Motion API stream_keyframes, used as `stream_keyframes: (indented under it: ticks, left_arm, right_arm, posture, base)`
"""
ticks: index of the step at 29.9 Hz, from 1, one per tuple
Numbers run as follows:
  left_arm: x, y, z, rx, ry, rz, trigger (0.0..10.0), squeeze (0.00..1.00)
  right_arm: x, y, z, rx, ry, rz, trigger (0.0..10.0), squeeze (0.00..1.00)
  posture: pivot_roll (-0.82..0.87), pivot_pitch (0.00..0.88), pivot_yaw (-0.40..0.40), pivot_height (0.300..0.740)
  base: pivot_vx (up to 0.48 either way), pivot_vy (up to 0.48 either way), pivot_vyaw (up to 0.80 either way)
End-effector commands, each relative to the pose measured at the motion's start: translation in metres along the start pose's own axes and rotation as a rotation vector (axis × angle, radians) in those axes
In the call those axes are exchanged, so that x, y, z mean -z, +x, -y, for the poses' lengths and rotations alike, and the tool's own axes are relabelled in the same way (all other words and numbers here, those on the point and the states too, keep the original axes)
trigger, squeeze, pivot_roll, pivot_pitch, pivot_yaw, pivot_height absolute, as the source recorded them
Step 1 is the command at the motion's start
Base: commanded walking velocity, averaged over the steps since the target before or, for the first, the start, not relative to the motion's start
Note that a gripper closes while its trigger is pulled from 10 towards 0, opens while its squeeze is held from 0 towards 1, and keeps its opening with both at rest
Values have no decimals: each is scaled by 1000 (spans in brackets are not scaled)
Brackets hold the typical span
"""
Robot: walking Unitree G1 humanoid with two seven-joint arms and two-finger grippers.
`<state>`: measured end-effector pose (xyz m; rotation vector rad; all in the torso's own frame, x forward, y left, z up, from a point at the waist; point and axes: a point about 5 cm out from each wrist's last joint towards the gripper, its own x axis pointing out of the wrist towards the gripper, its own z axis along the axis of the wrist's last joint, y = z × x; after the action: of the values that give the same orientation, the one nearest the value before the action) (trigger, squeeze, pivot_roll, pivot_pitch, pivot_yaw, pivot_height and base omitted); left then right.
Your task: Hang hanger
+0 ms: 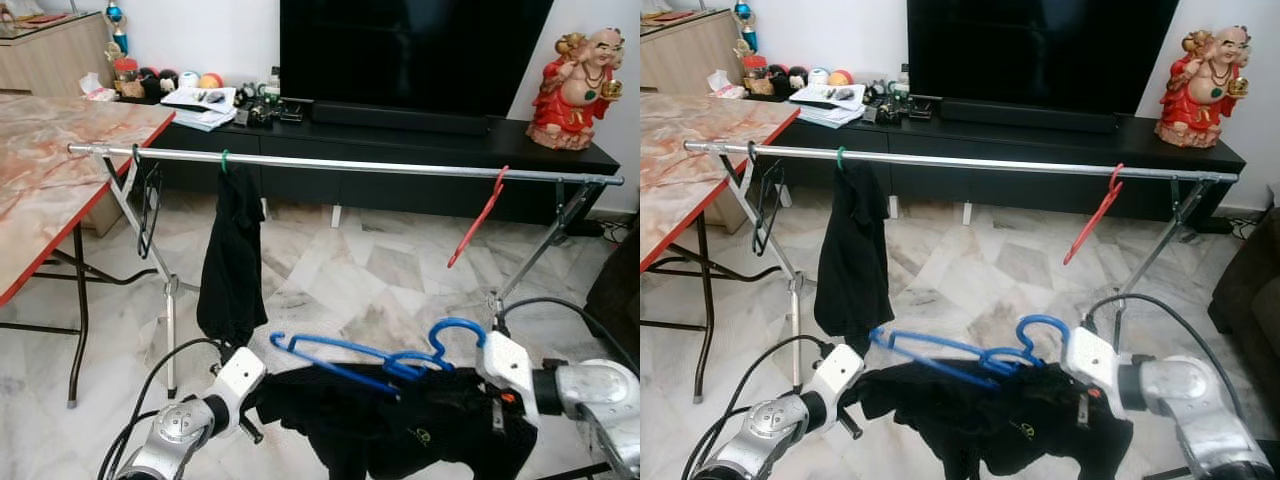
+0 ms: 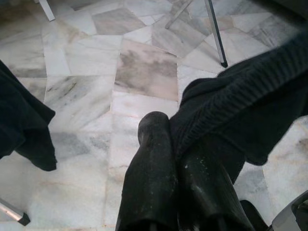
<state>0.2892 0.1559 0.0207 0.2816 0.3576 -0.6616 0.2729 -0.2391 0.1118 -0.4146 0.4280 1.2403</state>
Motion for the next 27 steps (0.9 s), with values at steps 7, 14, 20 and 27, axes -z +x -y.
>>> stream_keyframes:
  ticks: [7,14,20,27]
  left_arm:
    - [7,-5,-5,-8,19,-48,0,0]
    - [7,-6,-6,-4,23,-53,0,0]
    - [6,-7,-7,25,49,-62,0,0]
    - [-7,-12,-12,77,60,-31,0,0]
  right_arm:
    - [22,-21,8,55,-95,-301,0,0]
    - [29,-20,18,151,-174,-439,0,0]
    - [31,-6,22,219,-245,-475,0,0]
    - [37,16,15,206,-260,-474,0,0]
  posture:
    - [105,45,-26,740]
    - [109,44,-23,740]
    - [109,43,-25,740]
    - [122,42,-30,740]
  base:
    - [0,0,0]
    - [0,0,0]
    - [0,0,0]
    - [0,0,0]
